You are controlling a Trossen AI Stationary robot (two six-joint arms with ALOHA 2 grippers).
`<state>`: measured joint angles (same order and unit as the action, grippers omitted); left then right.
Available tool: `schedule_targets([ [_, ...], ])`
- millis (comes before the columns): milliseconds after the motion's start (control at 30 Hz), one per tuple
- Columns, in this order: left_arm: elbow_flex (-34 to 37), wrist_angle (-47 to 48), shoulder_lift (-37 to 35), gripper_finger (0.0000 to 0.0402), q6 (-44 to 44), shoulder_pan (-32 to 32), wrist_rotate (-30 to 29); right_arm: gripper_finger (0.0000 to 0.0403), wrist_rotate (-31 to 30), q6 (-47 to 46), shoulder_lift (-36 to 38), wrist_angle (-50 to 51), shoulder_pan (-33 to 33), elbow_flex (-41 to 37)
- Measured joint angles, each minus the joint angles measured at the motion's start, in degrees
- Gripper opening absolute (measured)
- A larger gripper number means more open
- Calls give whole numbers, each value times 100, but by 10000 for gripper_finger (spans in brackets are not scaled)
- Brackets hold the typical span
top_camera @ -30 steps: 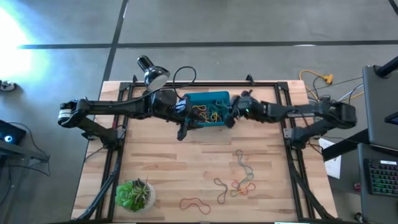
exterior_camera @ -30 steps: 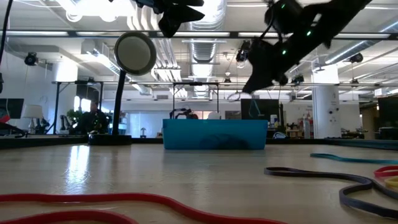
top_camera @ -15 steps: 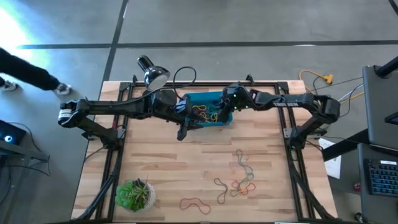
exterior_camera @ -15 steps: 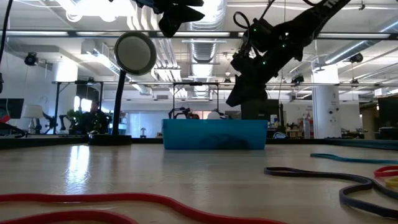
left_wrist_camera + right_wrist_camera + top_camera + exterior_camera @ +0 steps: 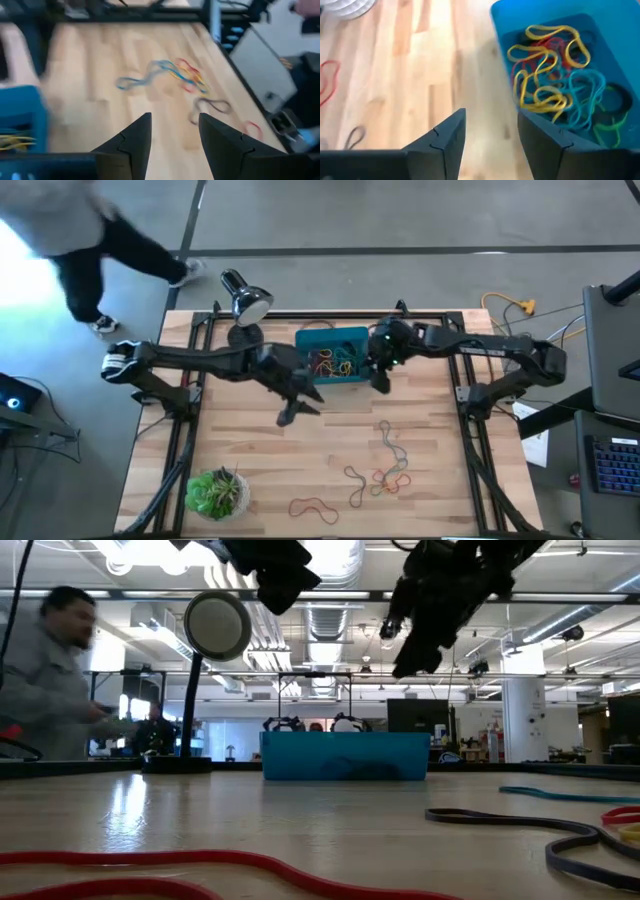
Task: Pick and place rubber bands into bin
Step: Put the red rubber band into the blue bin
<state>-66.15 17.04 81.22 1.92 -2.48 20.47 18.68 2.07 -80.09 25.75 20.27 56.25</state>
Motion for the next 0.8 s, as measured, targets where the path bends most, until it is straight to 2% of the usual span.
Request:
schedule_targets([
  [300,-2,-8,858,148,-277,410,1336,152,105,-654,1273,1009,-739,-336],
  [367,-2,-2,998,148,-323,556,1485,149,89,-839,1550,1106,-941,-421],
  [633,-4,-440,1404,148,-1197,1180,1526,138,85,-1372,2585,1114,-1694,-892],
  [800,-25,-804,1542,148,-1866,1685,833,131,72,-1476,3073,1176,-1944,-1173],
])
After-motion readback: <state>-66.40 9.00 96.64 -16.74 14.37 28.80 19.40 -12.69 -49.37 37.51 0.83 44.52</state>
